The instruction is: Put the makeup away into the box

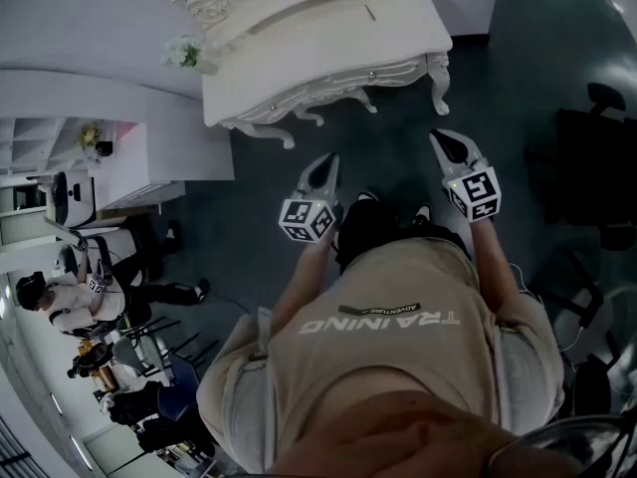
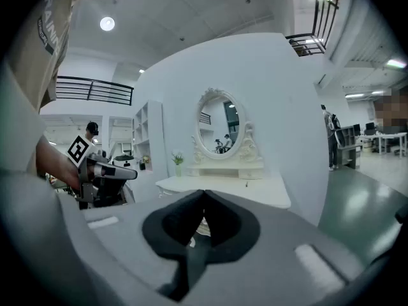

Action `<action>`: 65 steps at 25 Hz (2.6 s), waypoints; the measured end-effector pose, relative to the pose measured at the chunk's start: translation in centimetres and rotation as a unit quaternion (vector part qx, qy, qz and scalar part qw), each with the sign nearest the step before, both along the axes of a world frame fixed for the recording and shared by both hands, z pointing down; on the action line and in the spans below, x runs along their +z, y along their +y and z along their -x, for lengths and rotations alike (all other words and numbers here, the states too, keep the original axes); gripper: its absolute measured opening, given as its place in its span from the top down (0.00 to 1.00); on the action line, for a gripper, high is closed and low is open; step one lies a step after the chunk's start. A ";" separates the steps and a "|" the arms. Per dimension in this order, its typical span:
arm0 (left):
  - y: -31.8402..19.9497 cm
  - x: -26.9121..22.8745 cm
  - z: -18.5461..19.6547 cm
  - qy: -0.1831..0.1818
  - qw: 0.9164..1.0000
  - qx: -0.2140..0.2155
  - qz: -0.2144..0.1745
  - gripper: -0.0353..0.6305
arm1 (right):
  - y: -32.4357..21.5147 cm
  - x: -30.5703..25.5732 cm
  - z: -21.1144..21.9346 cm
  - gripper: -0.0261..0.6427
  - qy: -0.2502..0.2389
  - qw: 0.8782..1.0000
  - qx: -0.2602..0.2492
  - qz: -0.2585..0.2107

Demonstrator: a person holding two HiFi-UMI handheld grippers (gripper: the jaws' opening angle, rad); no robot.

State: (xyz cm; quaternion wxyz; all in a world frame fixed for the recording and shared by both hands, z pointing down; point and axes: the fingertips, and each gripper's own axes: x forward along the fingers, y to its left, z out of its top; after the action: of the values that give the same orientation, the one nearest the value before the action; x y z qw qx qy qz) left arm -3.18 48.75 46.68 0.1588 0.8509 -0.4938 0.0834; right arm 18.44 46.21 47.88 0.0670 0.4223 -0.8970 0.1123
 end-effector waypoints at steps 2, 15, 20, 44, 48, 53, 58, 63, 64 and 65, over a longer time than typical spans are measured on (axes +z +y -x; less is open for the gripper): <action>-0.2 0.4 0.2 -0.010 1.000 0.003 0.000 0.94 | -0.1 0.5 0.1 0.96 -0.001 1.000 -0.003 -0.003; -1.8 1.9 -0.7 0.011 1.000 0.019 0.008 0.94 | 0.1 4.7 -1.3 0.96 0.011 0.999 0.012 0.030; -2.0 3.0 -0.6 0.014 0.999 0.028 0.021 0.94 | -0.1 4.9 -0.9 0.96 0.001 0.999 0.028 0.034; -21.1 4.5 8.7 0.094 0.995 0.005 0.035 0.94 | -19.2 3.1 10.8 0.96 0.039 0.998 -0.027 0.032; -24.9 4.3 11.2 0.046 0.998 0.039 0.018 0.94 | -22.8 0.1 14.7 0.96 0.036 0.999 -0.025 0.017; -28.4 2.7 10.4 0.020 0.991 0.129 -0.007 0.94 | -25.6 -0.2 18.1 0.96 0.060 0.997 -0.038 0.013; -31.4 0.9 9.7 0.039 0.985 0.167 -0.029 0.94 | -28.7 -0.1 18.9 0.96 0.059 0.998 -0.015 0.026; -34.3 1.6 10.0 -0.001 0.976 0.213 -0.045 0.94 | -31.8 0.5 19.9 0.96 0.066 0.997 -0.006 0.039; -34.9 1.9 10.0 0.001 0.976 0.215 -0.040 0.94 | -32.3 0.6 20.1 0.96 0.067 0.997 -0.009 0.041; -35.5 2.2 9.9 0.002 0.976 0.216 -0.035 0.94 | -32.7 0.7 20.2 0.96 0.069 0.997 -0.013 0.043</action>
State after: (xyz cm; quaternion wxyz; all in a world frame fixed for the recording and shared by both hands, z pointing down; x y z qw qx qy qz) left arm -13.09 13.24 48.87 0.1079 0.9426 -0.3010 0.0962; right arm -1.81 13.53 48.56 0.1480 0.4140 -0.8901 0.1203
